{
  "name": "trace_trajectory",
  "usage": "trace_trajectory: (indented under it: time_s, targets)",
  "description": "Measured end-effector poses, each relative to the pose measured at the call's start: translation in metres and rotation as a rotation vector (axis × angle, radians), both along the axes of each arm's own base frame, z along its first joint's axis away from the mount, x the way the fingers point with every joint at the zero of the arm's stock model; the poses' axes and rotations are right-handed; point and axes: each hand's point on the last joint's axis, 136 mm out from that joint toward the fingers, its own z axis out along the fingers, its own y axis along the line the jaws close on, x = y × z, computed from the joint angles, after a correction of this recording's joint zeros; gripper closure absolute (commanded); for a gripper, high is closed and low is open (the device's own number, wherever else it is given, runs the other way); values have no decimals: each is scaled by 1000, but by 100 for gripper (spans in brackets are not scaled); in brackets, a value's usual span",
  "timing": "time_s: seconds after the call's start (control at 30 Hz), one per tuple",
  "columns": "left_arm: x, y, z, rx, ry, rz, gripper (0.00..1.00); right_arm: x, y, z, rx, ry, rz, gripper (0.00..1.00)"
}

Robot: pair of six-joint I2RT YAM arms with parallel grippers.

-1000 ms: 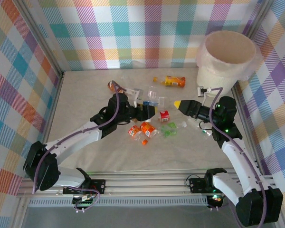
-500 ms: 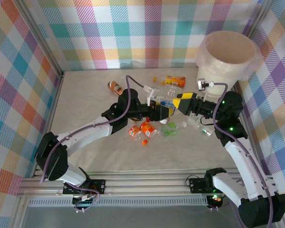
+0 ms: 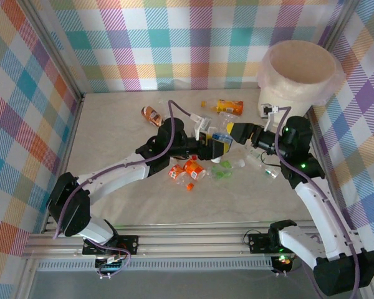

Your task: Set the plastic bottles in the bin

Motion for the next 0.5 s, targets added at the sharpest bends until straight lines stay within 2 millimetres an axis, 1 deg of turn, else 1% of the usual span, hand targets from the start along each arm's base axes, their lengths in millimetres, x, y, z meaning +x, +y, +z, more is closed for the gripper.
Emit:
trace_trajectory:
  time_s: [0.1, 0.3, 0.4, 0.5]
  targets:
    - [-5, -2, 1, -2, -5, -28, 49, 1, 3, -6, -4, 23, 18, 0]
    - [-13, -7, 12, -19, -29, -69, 49, -2, 16, -9, 15, 52, 128, 1]
    - [-15, -8, 12, -20, -30, -78, 49, -6, 20, -7, 24, 49, 166, 5]
    - [-17, -9, 11, -18, -26, -86, 49, -10, 22, -4, 33, 38, 196, 11]
